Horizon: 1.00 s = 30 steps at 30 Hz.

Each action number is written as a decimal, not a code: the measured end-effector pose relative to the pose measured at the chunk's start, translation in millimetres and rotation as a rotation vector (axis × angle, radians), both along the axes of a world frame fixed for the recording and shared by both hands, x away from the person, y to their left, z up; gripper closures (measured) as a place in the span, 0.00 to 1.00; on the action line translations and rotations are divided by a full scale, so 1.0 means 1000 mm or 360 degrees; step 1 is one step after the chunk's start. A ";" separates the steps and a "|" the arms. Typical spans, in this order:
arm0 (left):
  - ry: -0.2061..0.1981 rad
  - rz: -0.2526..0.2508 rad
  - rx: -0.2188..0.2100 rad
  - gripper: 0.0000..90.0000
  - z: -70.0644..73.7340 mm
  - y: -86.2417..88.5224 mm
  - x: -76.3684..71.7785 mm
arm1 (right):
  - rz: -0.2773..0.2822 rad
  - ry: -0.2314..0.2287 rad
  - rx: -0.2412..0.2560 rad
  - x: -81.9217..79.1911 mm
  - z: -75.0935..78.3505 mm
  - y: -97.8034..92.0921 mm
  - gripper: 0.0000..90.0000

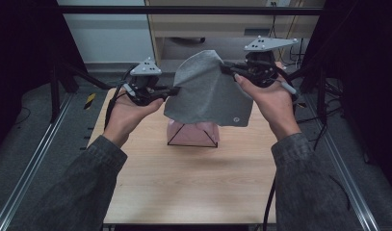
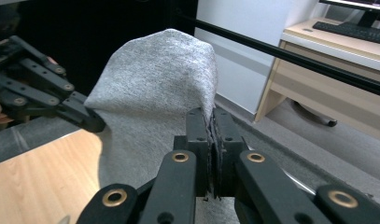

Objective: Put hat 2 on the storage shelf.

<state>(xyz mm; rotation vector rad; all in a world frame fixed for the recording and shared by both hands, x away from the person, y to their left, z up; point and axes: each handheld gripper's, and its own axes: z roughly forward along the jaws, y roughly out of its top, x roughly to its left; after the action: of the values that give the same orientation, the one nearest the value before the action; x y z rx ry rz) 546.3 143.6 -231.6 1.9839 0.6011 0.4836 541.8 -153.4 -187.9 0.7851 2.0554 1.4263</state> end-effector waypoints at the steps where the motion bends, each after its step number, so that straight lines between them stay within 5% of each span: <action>1: -0.0008 0.0008 0.0012 0.97 0.001 -0.001 0.002 | -0.0006 0.0002 0.0007 0.003 0.000 0.000 0.97; 16: -0.0103 0.0074 -0.0003 0.97 0.013 -0.004 0.035 | -0.0099 -0.0010 0.0134 0.043 -0.004 -0.003 0.97; 25: -0.0136 0.0127 -0.0017 0.97 0.008 0.000 0.045 | -0.0122 -0.0022 0.0186 0.057 -0.011 0.003 0.97; 30: -0.0133 0.0151 0.0007 0.97 0.000 0.002 0.053 | -0.0130 -0.0006 0.0151 0.065 -0.017 0.007 0.97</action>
<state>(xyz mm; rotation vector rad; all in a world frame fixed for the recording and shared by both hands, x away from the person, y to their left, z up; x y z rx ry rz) 599.3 145.5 -231.7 1.9353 0.6446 0.6231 606.9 -146.5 -205.0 0.8937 1.9414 1.4875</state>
